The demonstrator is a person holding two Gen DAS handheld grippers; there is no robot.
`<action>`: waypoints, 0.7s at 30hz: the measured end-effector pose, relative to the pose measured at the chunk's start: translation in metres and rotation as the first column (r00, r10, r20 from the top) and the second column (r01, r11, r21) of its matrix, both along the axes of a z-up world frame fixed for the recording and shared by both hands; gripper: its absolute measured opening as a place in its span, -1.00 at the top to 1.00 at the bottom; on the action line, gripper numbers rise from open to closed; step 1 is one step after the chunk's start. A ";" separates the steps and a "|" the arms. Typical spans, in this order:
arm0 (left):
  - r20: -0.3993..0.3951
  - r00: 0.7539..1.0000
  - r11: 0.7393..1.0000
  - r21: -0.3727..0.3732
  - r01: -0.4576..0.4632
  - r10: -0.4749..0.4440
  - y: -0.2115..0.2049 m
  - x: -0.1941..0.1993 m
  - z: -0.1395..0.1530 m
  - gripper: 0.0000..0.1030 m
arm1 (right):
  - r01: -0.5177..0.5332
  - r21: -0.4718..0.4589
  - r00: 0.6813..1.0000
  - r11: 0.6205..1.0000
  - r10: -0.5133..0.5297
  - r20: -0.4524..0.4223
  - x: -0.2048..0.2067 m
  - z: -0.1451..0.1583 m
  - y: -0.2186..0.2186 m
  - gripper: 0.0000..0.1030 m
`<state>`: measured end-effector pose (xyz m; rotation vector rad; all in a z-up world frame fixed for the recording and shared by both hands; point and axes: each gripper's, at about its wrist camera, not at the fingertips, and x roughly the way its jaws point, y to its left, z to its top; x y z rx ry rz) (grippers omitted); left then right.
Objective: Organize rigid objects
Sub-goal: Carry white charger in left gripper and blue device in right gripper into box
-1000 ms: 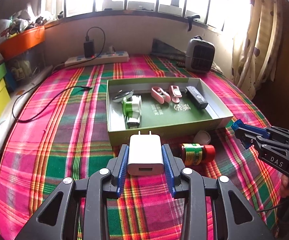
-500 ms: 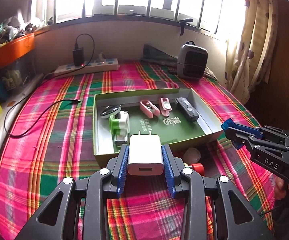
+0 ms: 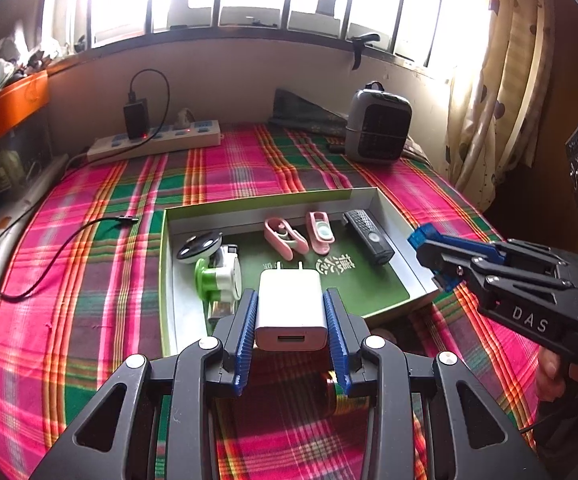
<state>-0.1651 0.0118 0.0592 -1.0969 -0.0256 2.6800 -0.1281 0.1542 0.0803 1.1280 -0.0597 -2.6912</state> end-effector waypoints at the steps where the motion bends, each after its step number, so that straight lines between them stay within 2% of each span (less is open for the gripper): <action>1: 0.003 1.000 1.000 -0.001 0.003 -0.003 0.001 -0.003 -0.001 0.37 | -0.001 -0.001 1.000 1.000 0.001 0.000 -0.004 0.001 -0.001 0.56; 9: 0.038 0.999 1.000 -0.009 0.004 -0.004 0.006 -0.024 -0.014 0.37 | -0.013 -0.030 1.000 0.999 0.013 0.010 -0.034 0.001 -0.007 0.55; 21: 0.079 0.997 1.000 -0.024 0.002 0.000 0.013 -0.044 -0.029 0.37 | -0.025 -0.058 0.997 0.998 0.029 0.069 -0.074 -0.017 -0.014 0.55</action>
